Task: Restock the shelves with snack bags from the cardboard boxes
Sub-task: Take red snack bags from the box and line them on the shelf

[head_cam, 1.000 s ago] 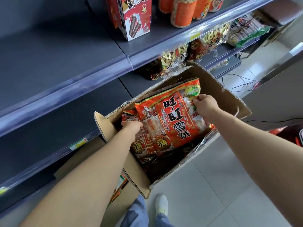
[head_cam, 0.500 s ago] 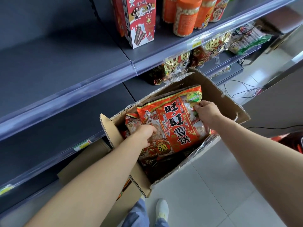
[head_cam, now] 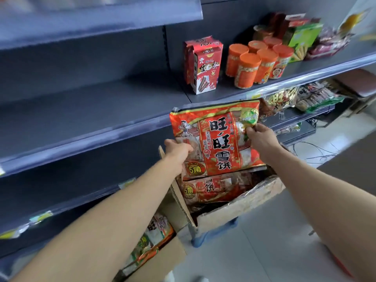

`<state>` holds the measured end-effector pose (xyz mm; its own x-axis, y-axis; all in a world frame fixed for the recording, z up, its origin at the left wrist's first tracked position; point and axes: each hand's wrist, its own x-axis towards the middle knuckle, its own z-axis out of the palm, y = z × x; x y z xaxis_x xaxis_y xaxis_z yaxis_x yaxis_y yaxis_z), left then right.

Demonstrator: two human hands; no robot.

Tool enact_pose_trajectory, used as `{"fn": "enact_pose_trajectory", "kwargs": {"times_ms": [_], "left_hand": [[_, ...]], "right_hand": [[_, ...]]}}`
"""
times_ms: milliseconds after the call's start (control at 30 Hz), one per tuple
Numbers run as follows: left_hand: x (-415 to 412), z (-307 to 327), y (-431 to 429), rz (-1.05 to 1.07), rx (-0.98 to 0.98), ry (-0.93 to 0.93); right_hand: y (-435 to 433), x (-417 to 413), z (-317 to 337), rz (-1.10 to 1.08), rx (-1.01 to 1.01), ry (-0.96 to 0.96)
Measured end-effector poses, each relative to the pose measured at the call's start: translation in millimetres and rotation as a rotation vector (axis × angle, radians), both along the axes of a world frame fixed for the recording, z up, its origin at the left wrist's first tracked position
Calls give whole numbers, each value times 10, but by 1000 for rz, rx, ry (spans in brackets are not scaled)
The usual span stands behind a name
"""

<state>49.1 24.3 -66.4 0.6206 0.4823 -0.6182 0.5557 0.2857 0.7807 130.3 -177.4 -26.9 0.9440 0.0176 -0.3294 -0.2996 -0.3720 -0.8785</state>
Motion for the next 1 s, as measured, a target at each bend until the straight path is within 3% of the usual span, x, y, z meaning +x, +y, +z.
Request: {"fn": "enact_pose_trajectory", "kwargs": {"times_ms": [333, 467, 700, 833, 1000], "left_hand": [[-857, 776, 1595, 358, 243, -223], [-1399, 994, 2509, 489, 399, -228], [-1976, 1049, 4221, 571, 522, -239], [-2076, 913, 5128, 611, 522, -207], [-2039, 729, 5895, 546, 321, -224]], "right_hand": [[1964, -510, 696, 434, 181, -96], [3064, -839, 696, 572, 58, -181], [4914, -1347, 698, 605, -241, -299], [5752, -1464, 560, 631, -312, -318], [6488, -1489, 369, 690, -250, -290]]}}
